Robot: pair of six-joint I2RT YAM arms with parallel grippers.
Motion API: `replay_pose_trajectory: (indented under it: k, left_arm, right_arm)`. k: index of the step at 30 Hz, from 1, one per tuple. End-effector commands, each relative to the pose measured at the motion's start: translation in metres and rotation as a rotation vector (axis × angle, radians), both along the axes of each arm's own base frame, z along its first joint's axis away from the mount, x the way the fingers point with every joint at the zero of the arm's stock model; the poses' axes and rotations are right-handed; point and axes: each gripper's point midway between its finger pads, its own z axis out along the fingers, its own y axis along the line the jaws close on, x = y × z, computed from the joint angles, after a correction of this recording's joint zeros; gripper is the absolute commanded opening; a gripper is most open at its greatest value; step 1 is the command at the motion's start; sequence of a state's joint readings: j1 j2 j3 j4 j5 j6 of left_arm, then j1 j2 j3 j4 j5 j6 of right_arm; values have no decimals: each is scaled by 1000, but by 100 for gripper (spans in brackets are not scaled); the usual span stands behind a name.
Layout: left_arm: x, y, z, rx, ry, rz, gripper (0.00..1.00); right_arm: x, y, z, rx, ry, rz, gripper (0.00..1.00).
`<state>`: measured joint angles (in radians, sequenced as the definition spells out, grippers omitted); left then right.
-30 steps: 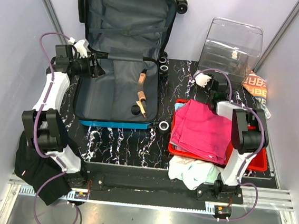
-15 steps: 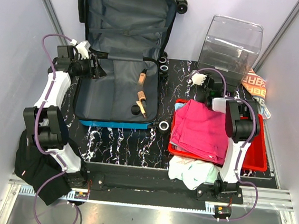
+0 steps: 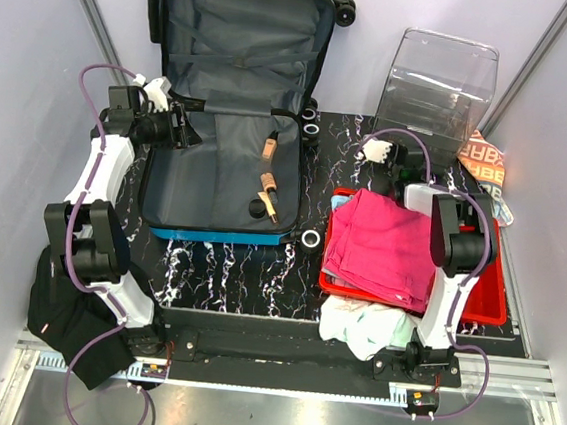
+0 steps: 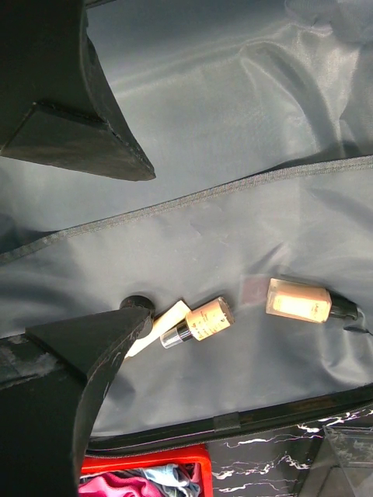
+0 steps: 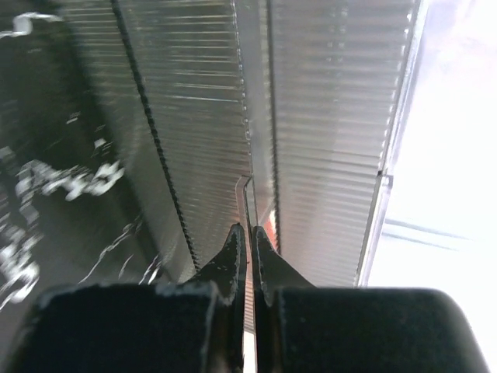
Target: Open, take out, and arrange the luggage
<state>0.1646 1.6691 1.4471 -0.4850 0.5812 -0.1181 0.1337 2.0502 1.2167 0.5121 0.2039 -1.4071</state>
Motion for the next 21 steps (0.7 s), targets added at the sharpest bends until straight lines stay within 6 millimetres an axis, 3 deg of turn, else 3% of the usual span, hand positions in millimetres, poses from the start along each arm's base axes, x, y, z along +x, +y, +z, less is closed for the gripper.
replay_pose_trajectory:
  k: [1, 5, 6, 11, 16, 18, 19, 21]
  left_arm:
    - [4, -2, 26, -18, -64, -21, 69]
    - [3, 0, 30, -30, -71, -20, 69]
    - [3, -2, 32, -31, -76, -21, 69]
    - [2, -1, 35, -33, -83, -17, 69]
    - [0, 1, 36, -33, -87, -8, 69]
    - [-1, 1, 37, -34, -91, -9, 69]
    - [-1, 1, 38, -32, -95, -9, 69]
    - [-1, 2, 39, -28, -100, -9, 69]
  right_arm:
    - [-31, 18, 1, 31, 141, 39, 0]
    - [-58, 24, 1, 82, 211, 49, 0]
    - [-69, 25, -9, 86, 265, 54, 0]
    - [-100, 30, -20, 104, 335, 68, 0]
    - [-103, 30, -9, 123, 313, 56, 19]
    - [-102, 37, 5, 147, 289, 74, 29]
    - [-103, 40, 11, 162, 280, 82, 39]
    - [-102, 51, 33, 217, 238, 116, 50]
